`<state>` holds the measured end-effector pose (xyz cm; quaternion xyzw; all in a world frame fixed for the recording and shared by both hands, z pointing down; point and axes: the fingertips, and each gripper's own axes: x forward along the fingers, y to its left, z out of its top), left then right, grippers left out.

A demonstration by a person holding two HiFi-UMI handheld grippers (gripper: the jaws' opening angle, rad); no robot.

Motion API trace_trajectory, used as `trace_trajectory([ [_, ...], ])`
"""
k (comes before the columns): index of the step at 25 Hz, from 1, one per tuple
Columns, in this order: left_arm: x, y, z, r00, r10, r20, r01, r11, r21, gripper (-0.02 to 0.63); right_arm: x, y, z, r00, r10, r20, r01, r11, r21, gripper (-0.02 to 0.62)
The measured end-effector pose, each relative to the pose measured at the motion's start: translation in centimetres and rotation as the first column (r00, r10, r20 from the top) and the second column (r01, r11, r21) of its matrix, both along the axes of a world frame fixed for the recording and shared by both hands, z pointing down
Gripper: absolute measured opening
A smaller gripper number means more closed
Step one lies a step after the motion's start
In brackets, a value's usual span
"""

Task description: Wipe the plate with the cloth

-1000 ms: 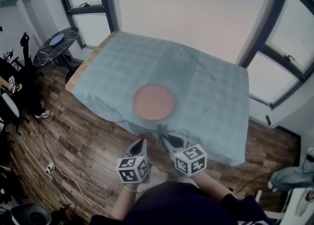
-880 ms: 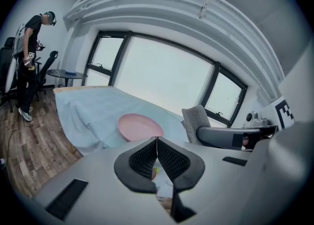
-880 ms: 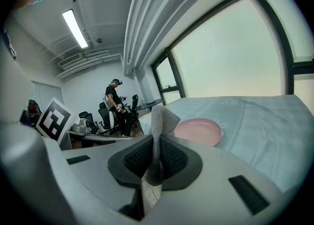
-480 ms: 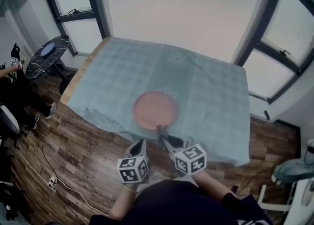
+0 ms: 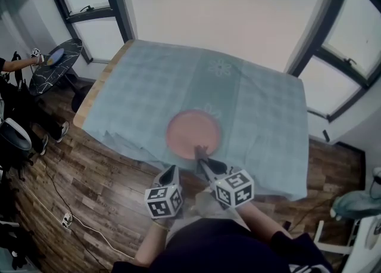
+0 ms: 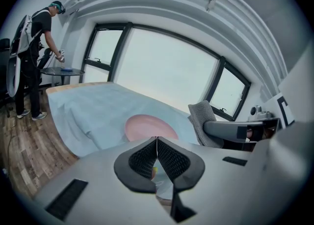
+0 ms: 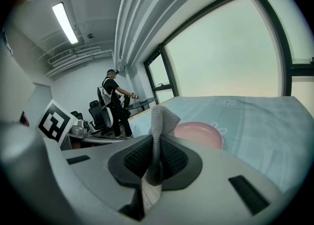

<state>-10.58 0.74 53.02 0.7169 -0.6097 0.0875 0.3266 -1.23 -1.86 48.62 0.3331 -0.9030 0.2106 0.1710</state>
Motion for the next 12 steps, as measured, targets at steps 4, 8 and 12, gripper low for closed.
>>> trace_trajectory([
  [4,-1.0,-1.1,0.7,1.000,-0.015,-0.007,0.015,1.000,-0.014,0.015,-0.2,-1.9,0.1,1.000,0.009,-0.016,-0.009,1.000,0.009,0.035],
  [8,-2.5,-2.9,1.8,1.000,-0.018,0.006,0.019,0.999,-0.030,0.015,-1.1,-4.3,0.7,1.000,0.008,-0.029,-0.008,1.000,0.008,0.034],
  [12,-3.5,-5.0,2.7,1.000,-0.011,0.009,0.011,0.999,-0.046,0.015,-2.2,-6.6,0.9,0.999,-0.007,-0.044,0.008,1.000,0.011,0.034],
])
